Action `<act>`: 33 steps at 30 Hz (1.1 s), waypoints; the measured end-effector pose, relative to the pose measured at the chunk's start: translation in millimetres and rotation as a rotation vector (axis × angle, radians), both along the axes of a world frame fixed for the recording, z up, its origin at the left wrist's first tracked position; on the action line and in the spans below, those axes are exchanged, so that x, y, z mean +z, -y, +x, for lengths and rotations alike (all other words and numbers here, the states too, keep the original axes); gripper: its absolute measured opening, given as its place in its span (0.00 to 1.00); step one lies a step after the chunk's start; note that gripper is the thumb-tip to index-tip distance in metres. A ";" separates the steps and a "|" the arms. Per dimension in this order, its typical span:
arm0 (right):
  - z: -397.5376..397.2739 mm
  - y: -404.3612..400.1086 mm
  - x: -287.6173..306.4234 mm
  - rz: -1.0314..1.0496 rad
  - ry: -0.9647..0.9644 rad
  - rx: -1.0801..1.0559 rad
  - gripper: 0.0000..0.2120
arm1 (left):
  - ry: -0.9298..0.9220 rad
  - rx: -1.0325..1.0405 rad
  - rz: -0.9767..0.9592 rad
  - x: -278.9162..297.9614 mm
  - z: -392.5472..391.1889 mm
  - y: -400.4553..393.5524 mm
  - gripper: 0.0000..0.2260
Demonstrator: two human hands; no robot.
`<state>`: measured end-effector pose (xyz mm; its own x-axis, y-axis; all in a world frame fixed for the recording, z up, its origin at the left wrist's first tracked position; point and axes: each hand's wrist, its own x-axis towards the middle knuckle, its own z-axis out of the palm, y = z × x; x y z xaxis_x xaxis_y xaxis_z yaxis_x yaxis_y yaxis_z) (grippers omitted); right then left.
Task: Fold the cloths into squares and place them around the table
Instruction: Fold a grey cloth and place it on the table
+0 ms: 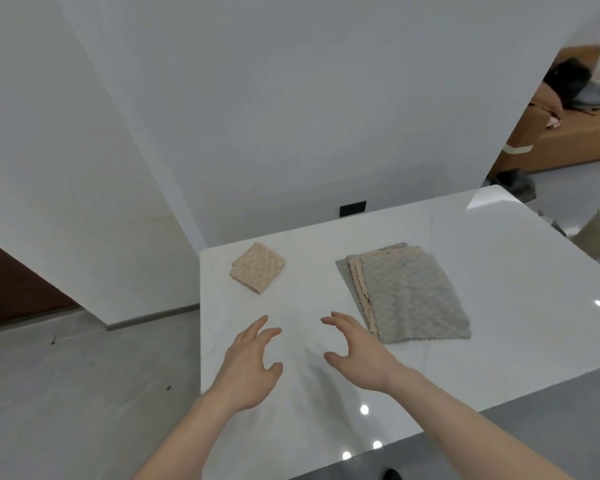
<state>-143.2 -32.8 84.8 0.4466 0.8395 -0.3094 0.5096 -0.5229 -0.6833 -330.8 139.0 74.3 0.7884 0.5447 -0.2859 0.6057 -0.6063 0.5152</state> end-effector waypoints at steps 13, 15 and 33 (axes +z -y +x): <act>77.5 55.7 -16.5 -0.041 -0.008 0.204 0.29 | 0.024 0.231 -0.080 1.3 28.5 114.2 0.27; 72.4 57.5 -17.7 -0.035 -0.013 0.195 0.29 | 0.005 0.239 -0.078 -0.7 17.5 113.4 0.27; 132.5 148.0 -30.6 -0.178 0.071 0.131 0.30 | -0.087 0.154 -0.052 -21.9 66.2 159.1 0.29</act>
